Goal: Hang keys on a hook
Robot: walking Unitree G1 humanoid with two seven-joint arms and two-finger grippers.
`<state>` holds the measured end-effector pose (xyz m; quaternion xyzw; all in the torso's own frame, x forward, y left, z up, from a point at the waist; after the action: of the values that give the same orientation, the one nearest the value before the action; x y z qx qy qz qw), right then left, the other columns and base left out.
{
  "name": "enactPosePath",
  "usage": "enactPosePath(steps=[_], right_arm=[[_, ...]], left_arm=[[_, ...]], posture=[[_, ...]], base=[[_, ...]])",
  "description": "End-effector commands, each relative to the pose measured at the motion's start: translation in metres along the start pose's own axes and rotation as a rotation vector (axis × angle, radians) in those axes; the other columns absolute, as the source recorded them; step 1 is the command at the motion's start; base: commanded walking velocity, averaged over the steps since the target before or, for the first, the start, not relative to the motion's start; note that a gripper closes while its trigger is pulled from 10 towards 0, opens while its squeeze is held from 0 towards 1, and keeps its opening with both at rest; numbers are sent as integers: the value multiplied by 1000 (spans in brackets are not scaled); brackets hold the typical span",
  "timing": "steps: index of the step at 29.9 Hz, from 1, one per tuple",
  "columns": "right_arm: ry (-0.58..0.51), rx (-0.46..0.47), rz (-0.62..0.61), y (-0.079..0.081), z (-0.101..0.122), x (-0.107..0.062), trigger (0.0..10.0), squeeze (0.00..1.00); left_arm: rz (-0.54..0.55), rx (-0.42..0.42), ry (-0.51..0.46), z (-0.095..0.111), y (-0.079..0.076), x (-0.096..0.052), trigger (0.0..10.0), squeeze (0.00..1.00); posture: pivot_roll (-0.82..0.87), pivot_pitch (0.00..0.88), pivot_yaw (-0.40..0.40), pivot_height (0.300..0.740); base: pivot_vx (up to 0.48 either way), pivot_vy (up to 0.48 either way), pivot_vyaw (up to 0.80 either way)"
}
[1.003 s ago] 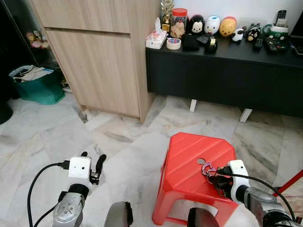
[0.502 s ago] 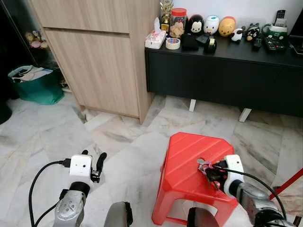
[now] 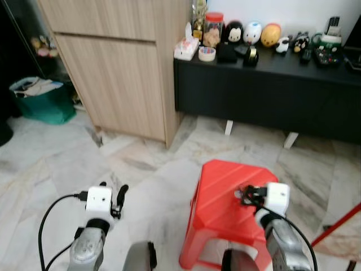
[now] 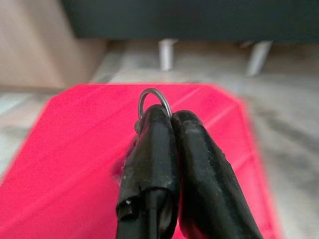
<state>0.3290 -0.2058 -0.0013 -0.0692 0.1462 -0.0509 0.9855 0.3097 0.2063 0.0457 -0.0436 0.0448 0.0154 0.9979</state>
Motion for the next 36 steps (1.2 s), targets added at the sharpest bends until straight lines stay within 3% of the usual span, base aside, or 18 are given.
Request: enactPosePath(steps=[1,2,3,4,6,9,13,20,36], right_arm=[[-20,-25,-73,-9,5,-2,0,0],[-13,-19,-89,-10,3,-2,706,0],[-8,-15,-98,-11,3,-2,706,0],[-6,-10,-85,-7,2,-1,10000,0],[-11,-16,-46,6,5,-1,10000,0],[-21,-26,-36,13,8,2,10000,0],[-7,25,-68,9,7,5,10000,0],[-17,29,-59,10,10,8,10000,0],[127,6,6,19,-36,-3,10000,0]], left_arm=[[11,-8,2,-3,0,1,10000,0],[14,-10,3,-4,0,1,10000,0],[15,-12,4,-4,0,1,10000,0],[20,-14,5,-5,1,1,10000,0],[37,-23,2,-8,3,1,10000,0],[57,-32,-1,-10,6,0,10000,0],[75,-33,4,-14,11,-3,10000,0],[88,-27,4,-17,19,-6,10000,0],[120,-8,110,-47,35,-15,10000,0]], posture=[[65,0,-42,595],[65,0,-47,595],[65,0,-47,595],[62,0,-53,595],[59,0,-61,595],[66,0,-72,595],[76,0,-81,609],[73,0,-82,654],[71,0,-79,740]], base=[[0,0,0],[0,0,0],[0,0,0],[0,0,0],[0,0,0],[0,0,0],[0,0,0],[0,0,0],[0,0,0]])
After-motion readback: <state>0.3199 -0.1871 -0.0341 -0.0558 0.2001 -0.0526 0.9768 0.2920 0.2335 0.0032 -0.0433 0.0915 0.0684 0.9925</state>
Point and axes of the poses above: a point about 5 cm out from each wrist's last joint towards the gripper, its own x axis pointing out of the wrist towards the gripper, its own z axis along the axis of the wrist's last joint, y = z × x, the point moved 6 cm from there along x, pointing out of the wrist towards the gripper, and after that the axes turned 14 degrees about -x, right-handed, at the moved point
